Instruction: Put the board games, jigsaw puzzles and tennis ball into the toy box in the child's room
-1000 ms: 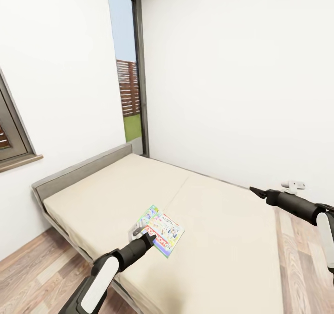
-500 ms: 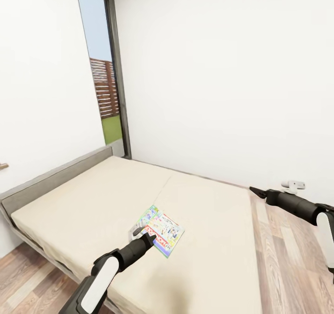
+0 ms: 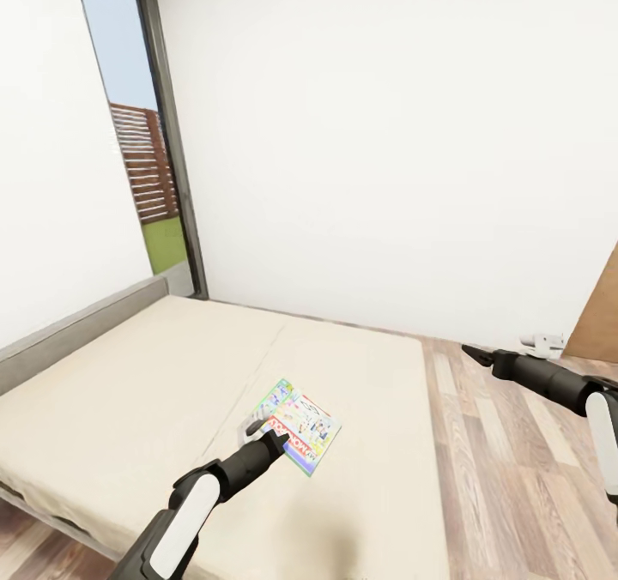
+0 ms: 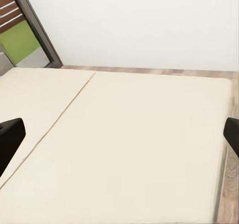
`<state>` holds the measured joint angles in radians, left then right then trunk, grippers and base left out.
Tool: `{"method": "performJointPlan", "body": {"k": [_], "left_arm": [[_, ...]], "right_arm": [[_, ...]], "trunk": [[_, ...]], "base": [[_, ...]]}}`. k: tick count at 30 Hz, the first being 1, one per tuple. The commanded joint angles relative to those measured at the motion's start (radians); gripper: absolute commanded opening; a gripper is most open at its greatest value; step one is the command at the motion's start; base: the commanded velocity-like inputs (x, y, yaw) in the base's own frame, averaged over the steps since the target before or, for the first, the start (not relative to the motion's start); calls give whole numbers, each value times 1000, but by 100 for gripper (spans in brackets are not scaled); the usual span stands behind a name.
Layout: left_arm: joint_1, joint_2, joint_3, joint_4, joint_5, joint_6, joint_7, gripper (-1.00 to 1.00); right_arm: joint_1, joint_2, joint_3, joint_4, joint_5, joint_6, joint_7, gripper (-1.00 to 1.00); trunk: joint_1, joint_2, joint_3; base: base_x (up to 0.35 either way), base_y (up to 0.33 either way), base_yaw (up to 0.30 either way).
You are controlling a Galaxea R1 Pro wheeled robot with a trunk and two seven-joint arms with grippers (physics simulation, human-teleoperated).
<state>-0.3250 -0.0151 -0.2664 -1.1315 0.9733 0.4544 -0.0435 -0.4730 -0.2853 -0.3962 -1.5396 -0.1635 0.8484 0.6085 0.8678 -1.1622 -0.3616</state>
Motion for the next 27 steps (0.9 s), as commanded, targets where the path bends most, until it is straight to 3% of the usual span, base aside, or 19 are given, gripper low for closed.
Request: {"method": "performJointPlan", "body": {"k": [1,20,27], "left_arm": [[-1,0,1,-1,5,4,-1,-100],[-1,0,1,-11,10,5,-3,-100],[-1,0,1,-12,10,5,-3,-100]], "right_arm": [[-1,0,-1,0,-5,7,0,100],[-1,0,-2,-1,-5,8,0,100],[-1,0,-1,-1,-5,8,0,100]], "trunk": [[0,-1,-1],[0,-1,-1],[-27,48,21]], "base": [[0,0,-281],[0,0,-281],[0,0,-281]]}}
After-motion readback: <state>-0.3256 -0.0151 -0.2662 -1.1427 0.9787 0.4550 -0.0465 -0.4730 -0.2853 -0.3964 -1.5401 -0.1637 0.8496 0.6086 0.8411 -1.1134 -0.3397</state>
